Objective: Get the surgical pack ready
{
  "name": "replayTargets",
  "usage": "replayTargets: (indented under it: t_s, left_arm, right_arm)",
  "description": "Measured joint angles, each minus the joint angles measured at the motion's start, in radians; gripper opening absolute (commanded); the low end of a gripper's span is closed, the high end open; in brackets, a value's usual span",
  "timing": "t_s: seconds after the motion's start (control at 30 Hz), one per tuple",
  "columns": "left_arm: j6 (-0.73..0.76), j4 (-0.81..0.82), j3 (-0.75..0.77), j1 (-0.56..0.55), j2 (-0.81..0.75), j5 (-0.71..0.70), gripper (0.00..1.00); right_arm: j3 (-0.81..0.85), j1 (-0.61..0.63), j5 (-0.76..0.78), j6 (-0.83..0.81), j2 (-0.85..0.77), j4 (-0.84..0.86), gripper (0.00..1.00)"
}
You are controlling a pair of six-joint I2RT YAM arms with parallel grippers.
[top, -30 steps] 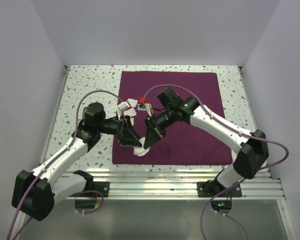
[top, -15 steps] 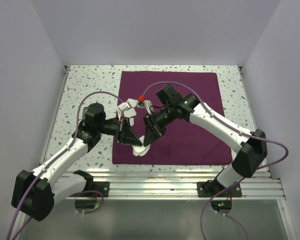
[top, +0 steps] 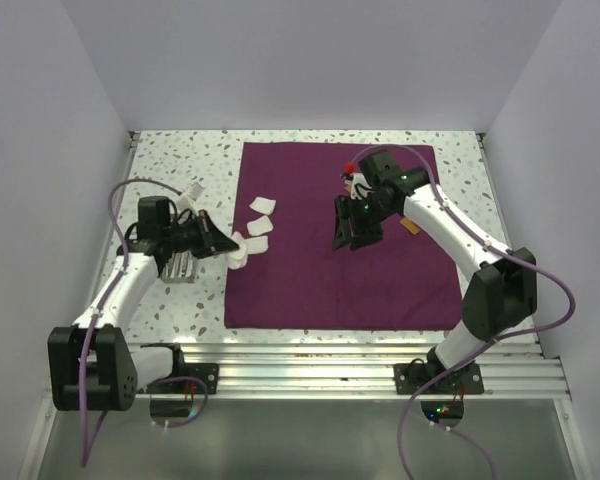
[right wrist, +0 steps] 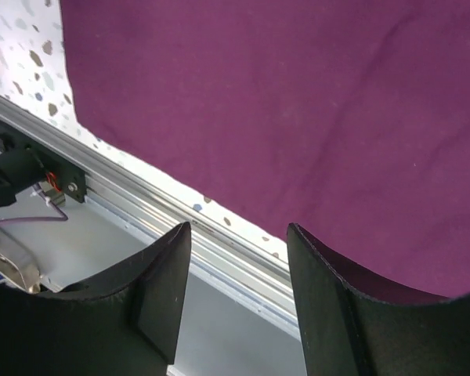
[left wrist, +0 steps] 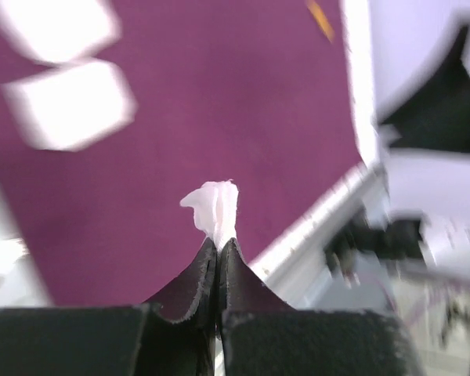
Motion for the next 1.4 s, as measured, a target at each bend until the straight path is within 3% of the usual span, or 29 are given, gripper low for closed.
replayTargets:
  t_s: [0.13, 0.33, 0.53, 0.77, 1.4]
  left_arm:
    - [0.005, -0.007, 0.002, 0.168, 0.050, -0.121, 0.00]
    - [0.020, 0.018, 0.049, 0.316, 0.193, -0.191, 0.00]
    - [0.113, -0.018, 0.250, 0.330, 0.417, -0.235, 0.00]
    - [0.241, -0.125, 0.420, 0.340, 0.510, -0.332, 0.00]
    - [0.338, -0.264, 0.298, 0.341, 0.455, -0.374, 0.00]
  right_arm:
    - [-0.006, -0.001, 0.014, 0.000, 0.002, -0.027, 0.56]
    - [-0.008, 0.015, 0.004, -0.003, 0.003, -0.040, 0.56]
    - [-0.008, 0.014, 0.005, -0.024, 0.036, -0.057, 0.56]
    - [-0.008, 0.014, -0.006, -0.035, 0.092, -0.058, 0.55]
    - [0.050, 0.014, -0.098, -0.042, 0.214, -0.047, 0.54]
